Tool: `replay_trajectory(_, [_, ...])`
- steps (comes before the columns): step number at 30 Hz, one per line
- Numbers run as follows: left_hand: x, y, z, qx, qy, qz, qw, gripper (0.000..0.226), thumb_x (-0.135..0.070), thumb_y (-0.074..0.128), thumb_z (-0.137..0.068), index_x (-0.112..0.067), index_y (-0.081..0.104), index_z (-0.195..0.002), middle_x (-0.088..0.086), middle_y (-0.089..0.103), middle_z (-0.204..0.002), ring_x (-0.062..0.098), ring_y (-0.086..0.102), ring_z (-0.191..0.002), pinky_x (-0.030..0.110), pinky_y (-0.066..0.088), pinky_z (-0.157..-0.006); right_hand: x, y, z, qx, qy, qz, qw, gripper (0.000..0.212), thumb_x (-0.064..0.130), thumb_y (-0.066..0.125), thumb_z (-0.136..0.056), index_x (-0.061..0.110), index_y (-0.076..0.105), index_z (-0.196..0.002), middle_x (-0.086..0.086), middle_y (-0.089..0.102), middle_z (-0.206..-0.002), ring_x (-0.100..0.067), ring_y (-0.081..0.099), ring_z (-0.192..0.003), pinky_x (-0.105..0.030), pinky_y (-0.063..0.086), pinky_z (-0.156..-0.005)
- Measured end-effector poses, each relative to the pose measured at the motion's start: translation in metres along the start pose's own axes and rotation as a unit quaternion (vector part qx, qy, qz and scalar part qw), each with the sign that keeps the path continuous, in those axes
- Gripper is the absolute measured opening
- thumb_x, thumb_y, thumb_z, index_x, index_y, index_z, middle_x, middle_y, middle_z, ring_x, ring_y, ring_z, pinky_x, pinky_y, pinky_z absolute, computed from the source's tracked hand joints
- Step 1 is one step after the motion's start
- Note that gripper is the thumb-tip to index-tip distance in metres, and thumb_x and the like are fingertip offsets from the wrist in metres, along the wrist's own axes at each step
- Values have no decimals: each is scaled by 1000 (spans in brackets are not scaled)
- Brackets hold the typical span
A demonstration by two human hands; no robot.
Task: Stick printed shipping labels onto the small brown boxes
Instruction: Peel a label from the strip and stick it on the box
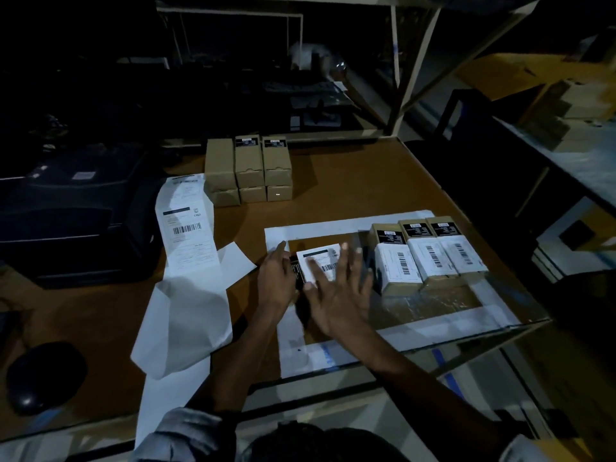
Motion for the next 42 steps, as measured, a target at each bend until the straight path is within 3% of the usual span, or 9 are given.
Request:
replay_trajectory(4, [-1, 1, -1, -1, -6, -7, 1000, 40, -8, 48, -102, -11, 51, -142, 7, 68, -123, 21, 65, -111, 22, 49, -86, -36, -9, -15, -8, 80, -6, 997, 61, 68, 7, -97, 51, 0, -156, -11, -38, -159, -38, -36, -145, -66, -11, -117])
replay_trajectory(9, [-4, -2, 2, -5, 4, 26, 1000, 30, -12, 47, -103, -13, 59, -131, 8, 66, -127, 23, 63, -114, 32, 51, -97, 27, 1, -1, 8, -3, -29, 1000, 59, 62, 10, -101, 48, -1, -157, -10, -37, -159, -34, -39, -144, -60, -16, -116])
replay_trajectory(13, [-2, -2, 4, -10, 9, 19, 1000, 37, -4, 50, -100, -16, 55, -134, 7, 66, -123, 25, 63, -113, 42, 55, -95, -6, -4, -14, -6, 11, -15, 1000, 57, 64, 8, -100, 52, 2, -155, -9, -34, -161, -34, -39, -144, -61, -17, -115])
replay_trajectory(16, [-12, -3, 6, -26, 63, -112, 991, 41, -14, 56, -99, -24, 52, -139, 4, 61, -134, 26, 54, -123, 46, 47, -104, -28, -8, -28, 3, 58, -31, 998, 55, 64, 8, -100, 54, 8, -155, -8, -33, -162, -35, -33, -147, -63, -15, -115])
replay_trajectory(19, [-25, 1, 9, 24, 128, -284, 950, 48, -28, 62, -96, -26, 49, -142, 3, 48, -148, 27, 40, -134, 45, 33, -111, -28, -7, -35, 20, 56, -46, 997, 51, 63, 10, -102, 56, 15, -153, -7, -30, -163, -38, -29, -148, -66, -10, -116])
replay_trajectory(23, [-36, 3, 14, 60, 182, -375, 907, 54, -35, 72, -88, -33, 54, -139, 2, 34, -157, 27, 27, -143, 46, 27, -113, -31, -9, -39, 2, 36, -56, 998, 46, 57, 22, -104, 54, 28, -149, -8, -21, -166, -42, -24, -148, -70, -2, -114])
replay_trajectory(32, [-29, 10, 0, 94, 179, -302, 932, 41, -29, 74, -87, -28, 67, -127, 1, 37, -155, 25, 27, -142, 49, 28, -115, -24, -18, -43, 0, -24, -101, 995, 36, 37, 44, -105, 45, 52, -139, -6, -6, -169, -43, -14, -150, -69, 6, -114])
replay_trajectory(35, [-20, 12, -2, 92, 151, -256, 950, 48, -27, 74, -88, -23, 61, -134, 2, 44, -152, 25, 34, -138, 49, 32, -114, -28, -16, -51, 20, -34, -104, 994, 34, 39, 46, -104, 45, 54, -136, -5, -3, -169, -42, -15, -150, -70, 5, -114])
replay_trajectory(42, [-20, 7, -7, 77, 95, -183, 975, 26, -31, 62, -97, -30, 72, -120, 1, 52, -146, 25, 39, -136, 56, 33, -112, -36, -16, -78, 121, -46, -77, 989, 36, 51, 41, -103, 44, 54, -135, -10, 6, -168, -40, -15, -151, -70, 0, -115])
Point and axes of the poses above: each hand's wrist, its own z-axis away from the middle knuckle, its own y-axis out of the palm, x = y × z, the point moved 5 cm from there along -z, towards the middle knuckle
